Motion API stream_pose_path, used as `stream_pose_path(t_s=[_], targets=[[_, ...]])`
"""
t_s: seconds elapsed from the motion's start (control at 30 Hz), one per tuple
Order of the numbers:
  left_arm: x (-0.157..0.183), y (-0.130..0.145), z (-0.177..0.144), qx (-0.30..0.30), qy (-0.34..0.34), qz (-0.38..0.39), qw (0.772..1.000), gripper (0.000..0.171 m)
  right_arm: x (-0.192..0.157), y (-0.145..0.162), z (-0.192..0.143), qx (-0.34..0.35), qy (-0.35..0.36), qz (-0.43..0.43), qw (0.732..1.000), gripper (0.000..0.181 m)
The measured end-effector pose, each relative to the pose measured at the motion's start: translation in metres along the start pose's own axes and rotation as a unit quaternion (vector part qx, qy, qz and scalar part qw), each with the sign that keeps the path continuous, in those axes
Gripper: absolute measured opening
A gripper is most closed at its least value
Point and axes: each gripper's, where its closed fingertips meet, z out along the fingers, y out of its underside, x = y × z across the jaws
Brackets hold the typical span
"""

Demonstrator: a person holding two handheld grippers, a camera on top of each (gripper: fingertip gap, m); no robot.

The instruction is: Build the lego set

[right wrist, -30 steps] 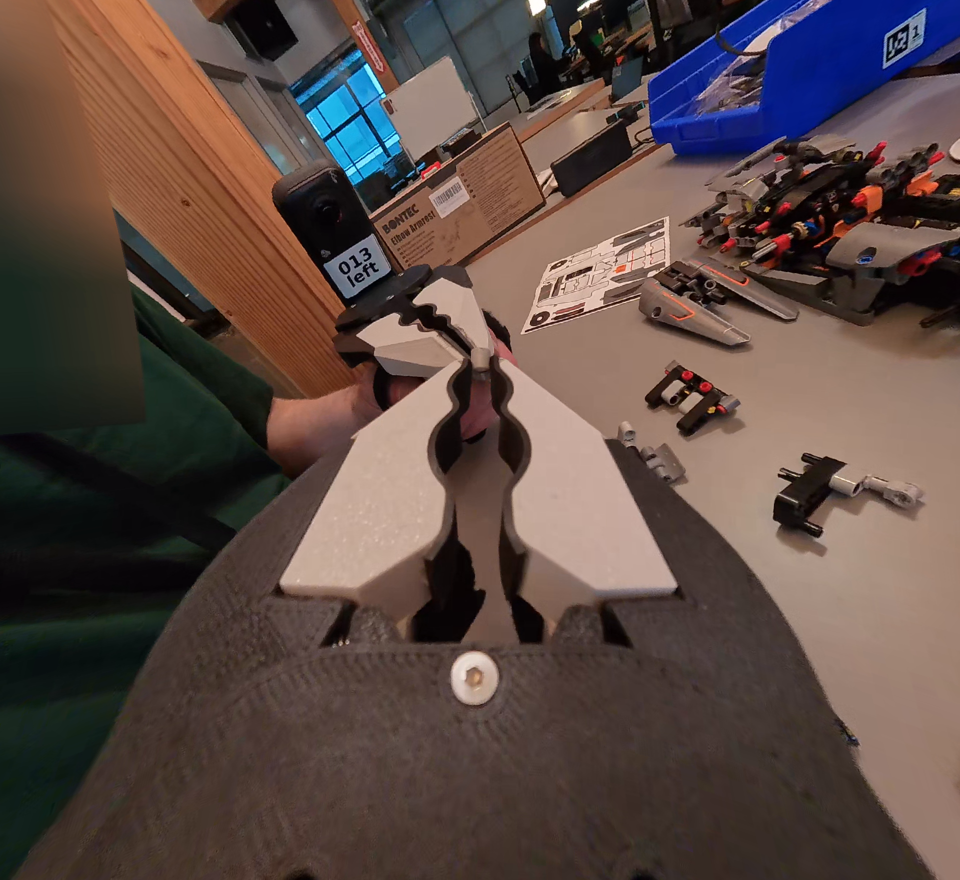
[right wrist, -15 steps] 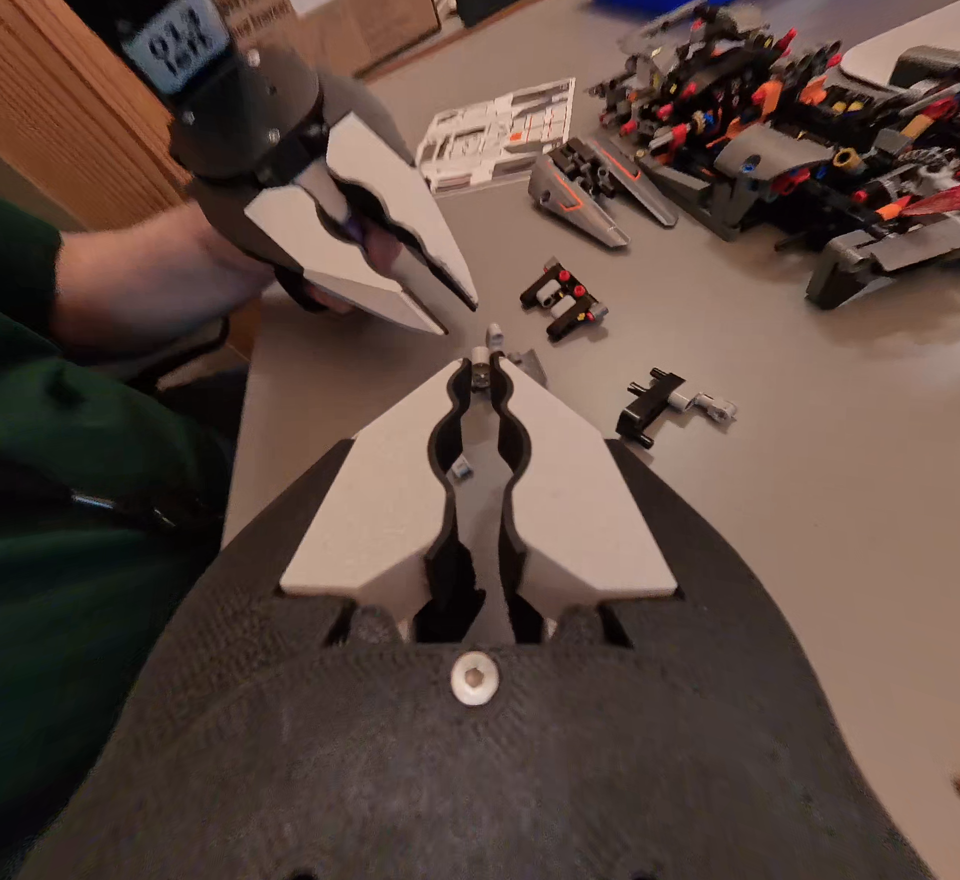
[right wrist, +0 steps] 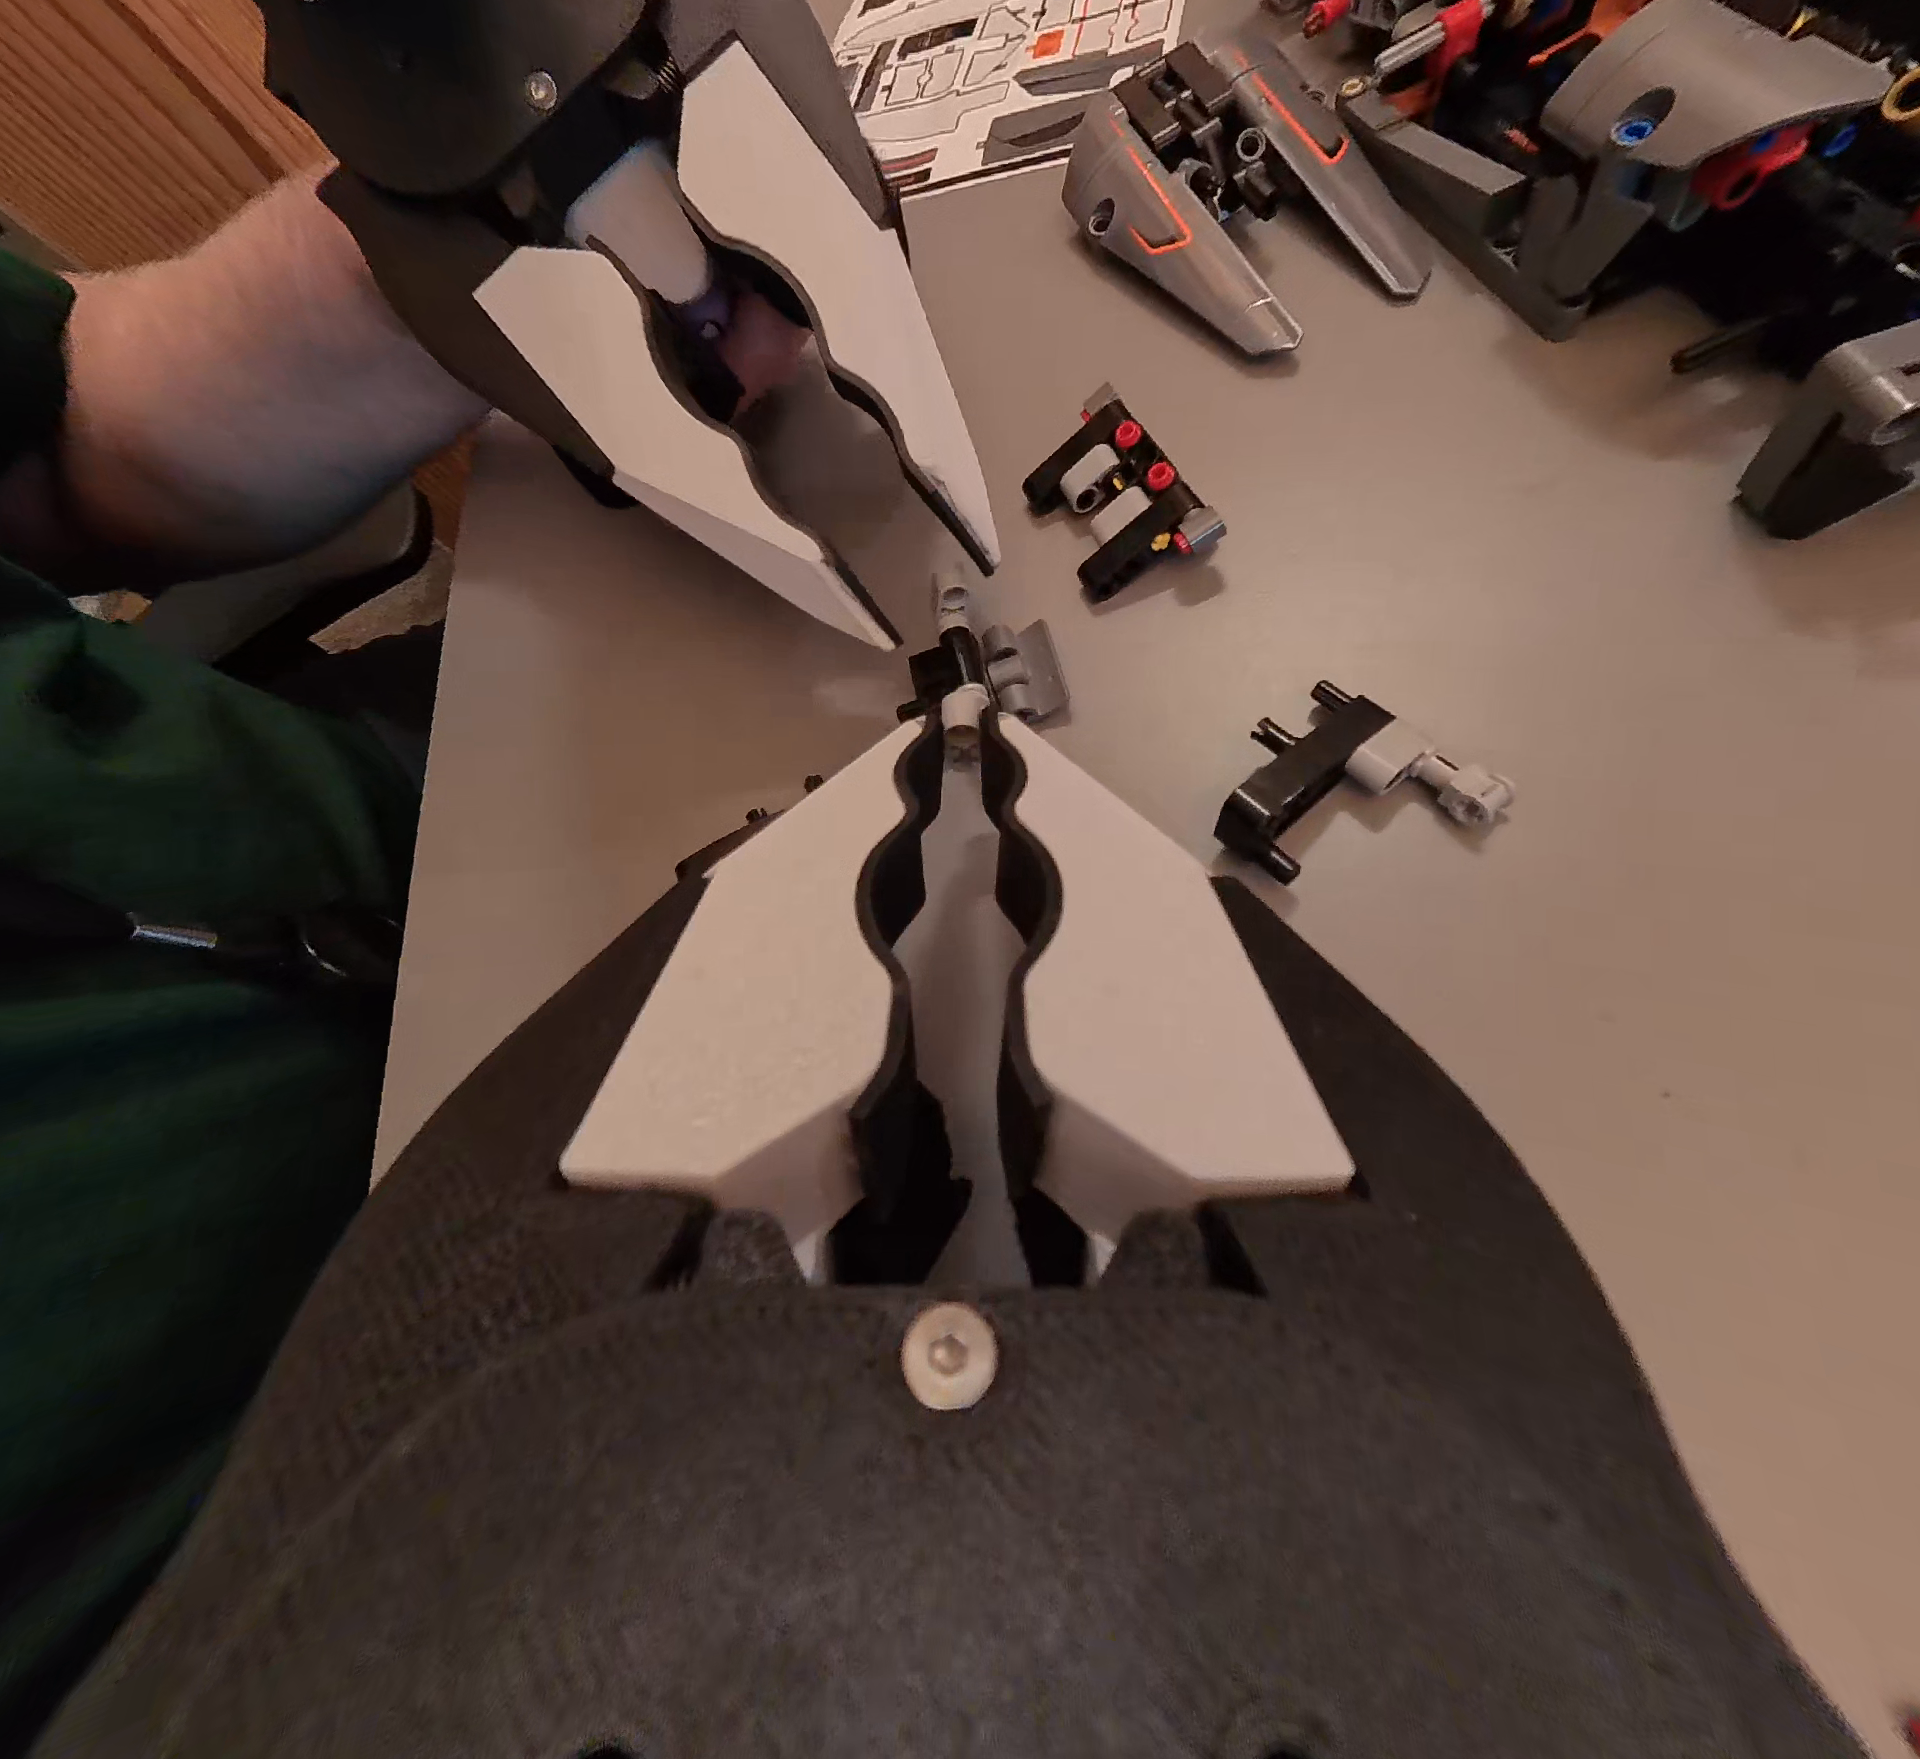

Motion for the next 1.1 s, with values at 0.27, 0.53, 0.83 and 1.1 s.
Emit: stream_pose_path(t_s=[0.27,0.53,0.83,1.1], targets=[[-0.001,0.011,0.008,-0.023,0.014,-0.001,1.000,0.006,0.000,-0.001,0.000,0.003,-0.014,0.015,1.000,0.005],[0.001,-0.001,0.003,0.009,0.038,-0.017,0.999,0.005,-0.001,-0.015,-0.011,0.046,-0.062,0.027,0.997,0.005],[0.005,-0.024,-0.011,0.043,0.085,-0.033,0.995,0.005,-0.008,-0.033,-0.029,0.097,-0.128,0.011,0.987,0.005],[0.005,-0.032,-0.014,0.048,0.089,-0.028,0.994,0.005,-0.010,-0.036,-0.030,0.096,-0.124,-0.023,0.987,0.005]])
